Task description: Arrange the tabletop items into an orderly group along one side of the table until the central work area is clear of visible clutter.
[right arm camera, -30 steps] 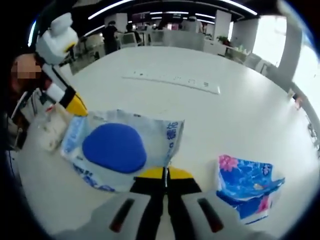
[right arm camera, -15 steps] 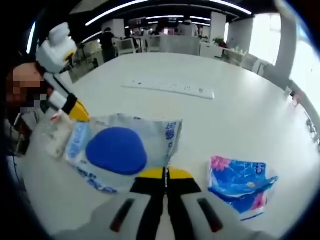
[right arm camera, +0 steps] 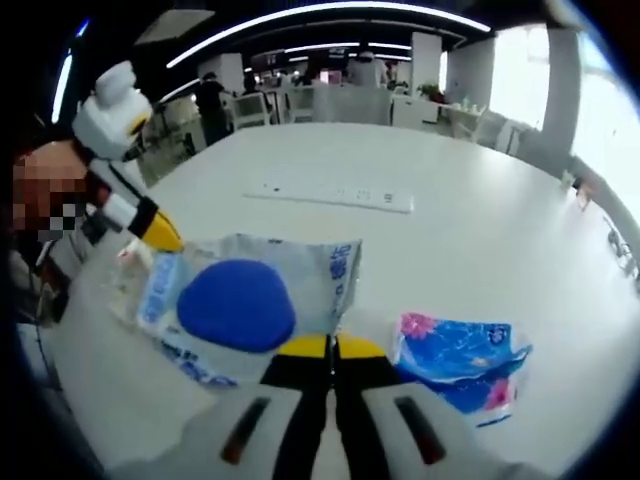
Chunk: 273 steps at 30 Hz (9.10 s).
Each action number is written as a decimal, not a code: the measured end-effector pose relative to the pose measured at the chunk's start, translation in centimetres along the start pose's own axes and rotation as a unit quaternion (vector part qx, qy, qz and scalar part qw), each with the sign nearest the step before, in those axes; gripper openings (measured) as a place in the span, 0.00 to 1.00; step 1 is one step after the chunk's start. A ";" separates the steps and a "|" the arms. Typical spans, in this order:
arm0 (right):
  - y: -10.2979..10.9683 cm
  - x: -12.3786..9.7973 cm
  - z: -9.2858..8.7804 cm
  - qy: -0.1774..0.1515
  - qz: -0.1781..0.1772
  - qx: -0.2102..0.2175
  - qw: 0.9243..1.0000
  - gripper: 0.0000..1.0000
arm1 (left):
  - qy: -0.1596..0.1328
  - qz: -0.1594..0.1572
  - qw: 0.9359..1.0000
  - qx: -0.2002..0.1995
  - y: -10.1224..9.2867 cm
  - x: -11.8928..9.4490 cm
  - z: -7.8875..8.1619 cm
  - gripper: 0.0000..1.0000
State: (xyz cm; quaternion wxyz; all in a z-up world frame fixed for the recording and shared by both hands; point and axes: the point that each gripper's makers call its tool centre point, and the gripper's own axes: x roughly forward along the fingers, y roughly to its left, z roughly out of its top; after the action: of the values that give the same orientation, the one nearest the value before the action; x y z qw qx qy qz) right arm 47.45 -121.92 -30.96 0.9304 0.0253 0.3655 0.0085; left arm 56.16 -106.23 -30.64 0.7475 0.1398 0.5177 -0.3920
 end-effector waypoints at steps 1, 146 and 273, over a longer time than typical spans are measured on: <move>-0.1 -0.2 -0.1 -0.001 0.000 0.001 1.000 0.00 | 0.001 -0.002 1.000 0.002 -0.2 -0.1 -0.1 0.00; -1.8 1.7 -6.1 0.038 -0.005 0.019 0.999 0.12 | -0.005 0.016 0.996 0.087 -0.3 4.5 -0.6 0.20; 16.7 -7.7 9.8 -0.129 0.251 -0.168 0.944 0.71 | -0.291 -0.026 0.956 -0.003 2.5 -21.8 -9.2 0.81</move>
State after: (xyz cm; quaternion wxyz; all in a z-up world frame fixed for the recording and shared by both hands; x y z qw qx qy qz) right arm 48.54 -105.95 -17.65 0.9282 -0.0393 0.2170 0.2998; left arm 48.45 -89.31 -15.73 0.8560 0.0038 0.2824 -0.4330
